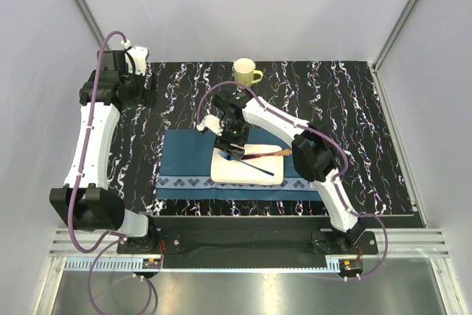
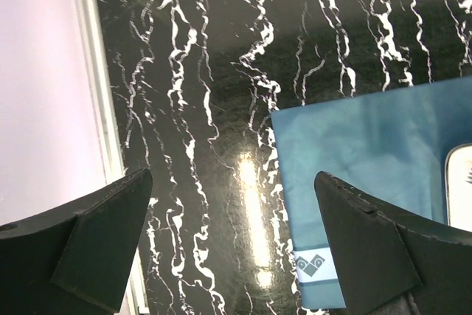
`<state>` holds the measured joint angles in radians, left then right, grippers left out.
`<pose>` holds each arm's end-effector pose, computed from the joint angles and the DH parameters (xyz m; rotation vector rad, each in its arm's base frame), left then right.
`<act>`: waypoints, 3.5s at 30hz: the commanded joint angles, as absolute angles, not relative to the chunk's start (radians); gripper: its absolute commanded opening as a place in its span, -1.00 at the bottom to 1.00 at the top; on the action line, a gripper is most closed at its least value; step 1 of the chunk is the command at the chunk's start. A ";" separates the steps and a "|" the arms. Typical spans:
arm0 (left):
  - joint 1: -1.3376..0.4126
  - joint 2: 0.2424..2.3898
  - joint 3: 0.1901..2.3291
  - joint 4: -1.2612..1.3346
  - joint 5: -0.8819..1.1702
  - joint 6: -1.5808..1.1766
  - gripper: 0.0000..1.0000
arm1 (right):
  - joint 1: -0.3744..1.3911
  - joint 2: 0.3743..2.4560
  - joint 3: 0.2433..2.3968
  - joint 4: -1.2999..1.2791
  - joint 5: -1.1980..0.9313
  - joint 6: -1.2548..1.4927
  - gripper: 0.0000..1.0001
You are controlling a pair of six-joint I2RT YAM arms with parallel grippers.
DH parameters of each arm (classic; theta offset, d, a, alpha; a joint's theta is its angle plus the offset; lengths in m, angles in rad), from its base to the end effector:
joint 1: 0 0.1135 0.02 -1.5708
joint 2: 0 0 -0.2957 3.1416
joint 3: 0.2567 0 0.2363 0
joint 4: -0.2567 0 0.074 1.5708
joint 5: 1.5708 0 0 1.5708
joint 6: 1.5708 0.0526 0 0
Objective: Set the dinner table for one person
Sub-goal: Pick up the fork from the napkin.
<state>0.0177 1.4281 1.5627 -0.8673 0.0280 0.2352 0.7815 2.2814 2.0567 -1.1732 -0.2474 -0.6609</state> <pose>0.2905 0.0037 0.4117 0.2645 2.2899 0.0975 0.3250 0.3406 0.2221 -1.9786 2.2022 0.3829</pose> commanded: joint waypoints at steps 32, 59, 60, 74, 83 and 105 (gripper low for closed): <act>0.066 1.371 1.623 -0.815 0.028 0.202 0.97 | 0.810 2.310 1.963 -1.086 -0.275 -0.583 -0.23; 0.089 1.365 1.617 -0.813 0.061 0.183 0.97 | 0.821 2.172 2.013 -1.112 -0.207 -0.587 -0.23; 0.090 1.364 1.617 -0.815 0.061 0.183 0.97 | 0.825 2.166 2.010 -1.114 -0.207 -0.591 -0.23; 0.091 1.356 1.617 -0.813 0.087 0.172 0.97 | 0.871 2.103 1.826 -1.085 -0.238 -0.571 -0.29; 0.094 1.339 1.609 -0.813 0.084 0.172 0.98 | 0.870 2.115 1.758 -1.029 -0.216 -0.563 -0.28; 0.126 1.319 1.578 -0.811 0.120 0.163 0.97 | 0.871 2.089 1.761 -1.023 -0.184 -0.575 -0.28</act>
<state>0.1162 1.3605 1.5887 -0.8574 0.0914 0.1776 0.8642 2.1624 1.7462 -1.0378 -0.1989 -0.5713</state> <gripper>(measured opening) 0.984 0.361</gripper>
